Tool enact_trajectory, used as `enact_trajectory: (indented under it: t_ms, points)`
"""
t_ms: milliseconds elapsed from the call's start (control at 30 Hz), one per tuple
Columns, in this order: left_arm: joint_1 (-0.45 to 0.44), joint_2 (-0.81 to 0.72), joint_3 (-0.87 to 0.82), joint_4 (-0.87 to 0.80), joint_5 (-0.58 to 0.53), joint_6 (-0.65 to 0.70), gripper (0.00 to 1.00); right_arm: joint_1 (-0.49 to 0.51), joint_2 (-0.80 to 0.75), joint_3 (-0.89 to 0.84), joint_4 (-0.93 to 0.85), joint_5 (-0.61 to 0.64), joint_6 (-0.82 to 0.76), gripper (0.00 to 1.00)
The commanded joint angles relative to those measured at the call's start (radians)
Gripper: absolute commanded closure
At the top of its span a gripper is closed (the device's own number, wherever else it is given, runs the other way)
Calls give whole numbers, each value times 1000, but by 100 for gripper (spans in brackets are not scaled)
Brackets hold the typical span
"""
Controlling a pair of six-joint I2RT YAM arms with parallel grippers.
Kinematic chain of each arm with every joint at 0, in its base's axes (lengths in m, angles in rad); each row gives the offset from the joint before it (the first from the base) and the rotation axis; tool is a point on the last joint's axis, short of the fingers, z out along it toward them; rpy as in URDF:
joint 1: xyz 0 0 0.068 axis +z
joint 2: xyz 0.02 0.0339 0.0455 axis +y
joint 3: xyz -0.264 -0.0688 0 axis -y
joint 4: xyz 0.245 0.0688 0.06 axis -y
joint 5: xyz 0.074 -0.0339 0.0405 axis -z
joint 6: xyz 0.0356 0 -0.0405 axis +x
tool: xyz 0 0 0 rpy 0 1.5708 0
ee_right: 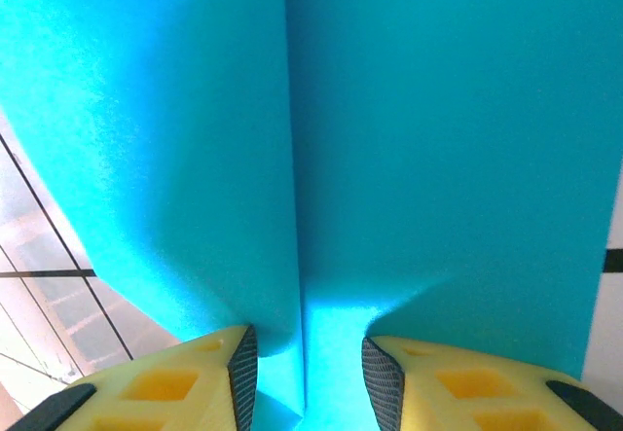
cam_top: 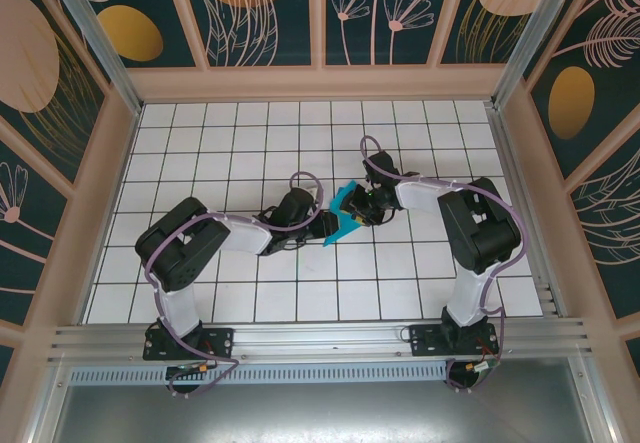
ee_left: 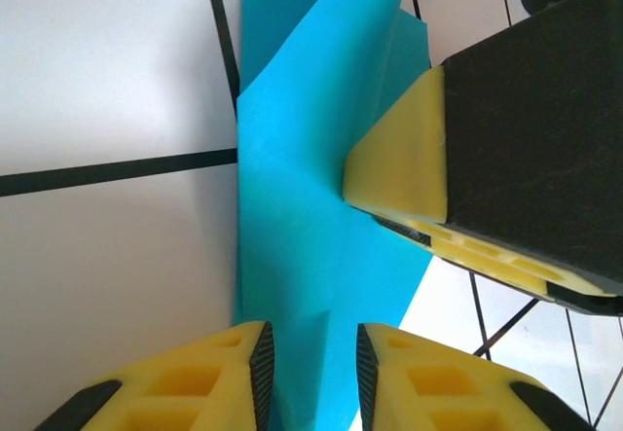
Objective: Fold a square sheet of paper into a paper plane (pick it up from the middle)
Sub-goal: Fourth fold the wing at the center of the table.
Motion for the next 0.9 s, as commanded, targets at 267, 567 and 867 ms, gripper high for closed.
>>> enact_trajectory:
  t_ms: [267, 567, 867]
  points:
    - [-4, -61, -61, 103, 14, -39, 62, -24, 143, -91, -154, 226, -32, 58]
    - [-3, 26, -16, 122, 62, -36, 67, -28, 123, -80, -154, 198, -45, 57]
    - [2, 33, -7, 168, 51, -3, 83, -38, 75, -51, -155, 151, -119, 57]
